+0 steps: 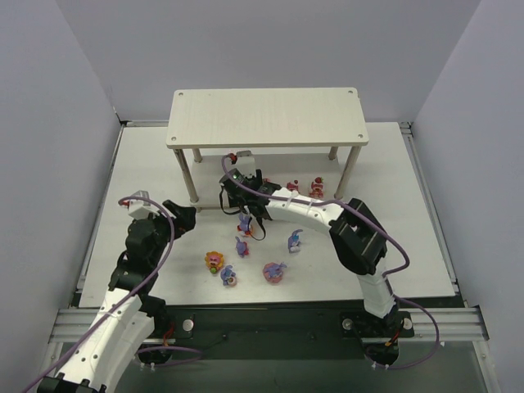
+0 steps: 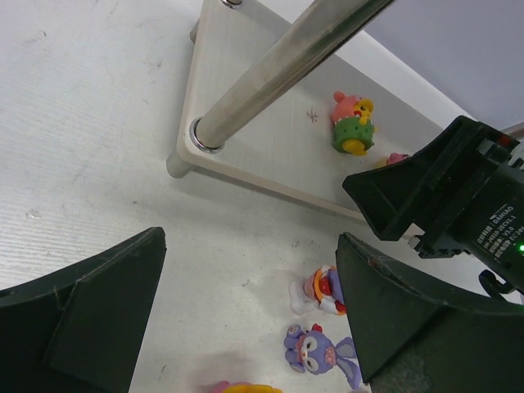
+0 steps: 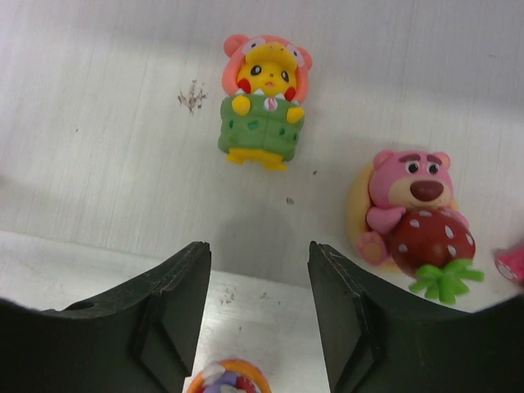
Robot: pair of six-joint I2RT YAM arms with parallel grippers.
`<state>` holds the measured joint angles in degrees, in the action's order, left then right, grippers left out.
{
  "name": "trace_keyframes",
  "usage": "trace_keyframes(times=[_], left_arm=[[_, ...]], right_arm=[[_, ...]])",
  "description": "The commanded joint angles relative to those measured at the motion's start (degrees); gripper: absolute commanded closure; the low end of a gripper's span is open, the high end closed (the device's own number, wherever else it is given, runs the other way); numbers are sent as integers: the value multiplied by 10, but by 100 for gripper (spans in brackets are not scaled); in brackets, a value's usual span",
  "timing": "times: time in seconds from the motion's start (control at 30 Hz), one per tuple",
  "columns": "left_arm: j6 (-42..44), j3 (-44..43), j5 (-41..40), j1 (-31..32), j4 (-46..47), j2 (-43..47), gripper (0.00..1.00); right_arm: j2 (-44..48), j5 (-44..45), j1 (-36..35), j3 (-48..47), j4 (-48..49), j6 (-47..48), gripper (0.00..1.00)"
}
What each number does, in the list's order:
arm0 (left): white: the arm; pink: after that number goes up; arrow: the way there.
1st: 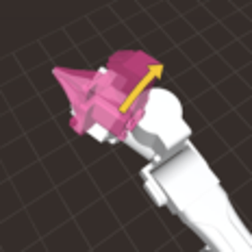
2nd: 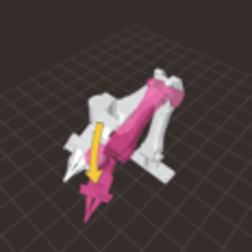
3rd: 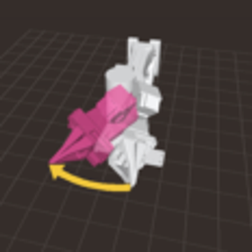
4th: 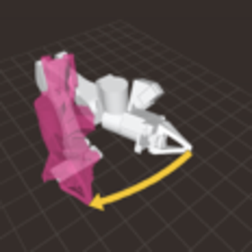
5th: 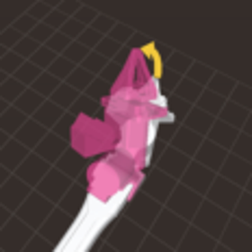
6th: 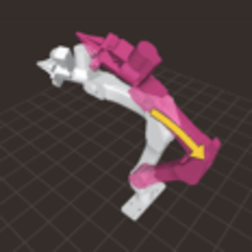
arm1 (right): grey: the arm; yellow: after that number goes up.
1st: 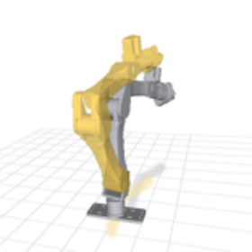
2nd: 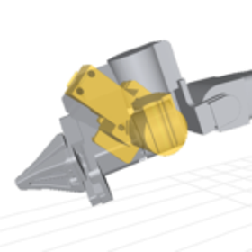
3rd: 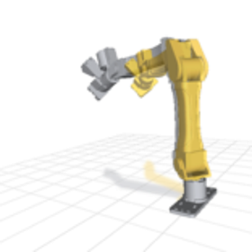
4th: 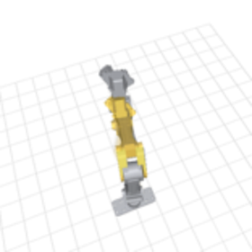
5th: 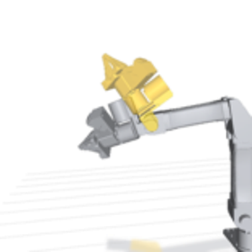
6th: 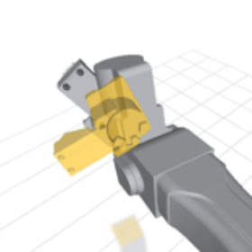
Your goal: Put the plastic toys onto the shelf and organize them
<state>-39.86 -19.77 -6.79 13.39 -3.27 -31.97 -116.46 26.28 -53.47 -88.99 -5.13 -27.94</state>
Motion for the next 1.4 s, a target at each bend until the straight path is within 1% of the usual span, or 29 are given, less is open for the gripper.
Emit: trace_keyframes(times=[0.0,0.13,0.23,0.37,0.4,0.47,0.5,0.53,0.57,0.63,0.67,0.7,0.73,0.8,0.83,0.93,1.0,1.1,1.17,1.37], left_arm=[[18,-28,27,20,18,-11,5],[28,-25,24,52,24,-6,6],[34,-19,3,89,54,-6,8],[56,-17,-25,144,103,-29,12],[59,-19,-33,168,111,-47,13],[72,-25,-65,198,132,-69,15],[76,-29,-80,228,139,-96,16],[84,-40,-94,242,151,-112,17],[87,-47,-129,254,157,-129,18],[99,-71,-156,280,174,-186,21],[102,-77,-172,284,184,-205,22],[106,-83,-177,285,195,-244,23],[115,-92,-184,289,226,-263,26],[130,-93,-204,291,264,-308,27],[144,-91,-212,291,313,-322,27],[177,-97,-224,292,389,-375,26],[188,-114,-224,292,415,-418,24],[189,-150,-236,291,429,-474,22],[187,-158,-239,288,463,-508,20],[181,-194,-239,277,508,-574,15]], right_arm=[[76,36,-23,34,29,28,48],[139,43,-37,93,47,38,48],[187,46,-50,134,47,44,48],[255,53,-67,178,44,45,48],[285,53,-72,188,35,43,48],[315,54,-73,214,16,31,48],[347,54,-73,224,6,26,48],[363,57,-73,232,-2,18,48],[379,60,-73,248,-8,14,48],[417,60,-72,259,-30,8,48],[426,61,-72,261,-39,3,48],[445,62,-72,267,-54,1,48],[454,62,-71,271,-59,-2,48],[482,64,-70,285,-71,-9,48],[492,64,-67,290,-74,-11,48],[526,62,-66,314,-79,-17,48],[546,63,-63,322,-81,-22,48],[558,66,-60,332,-83,-22,48],[561,67,-59,335,-85,-23,48],[573,66,-46,344,-94,-21,48]])
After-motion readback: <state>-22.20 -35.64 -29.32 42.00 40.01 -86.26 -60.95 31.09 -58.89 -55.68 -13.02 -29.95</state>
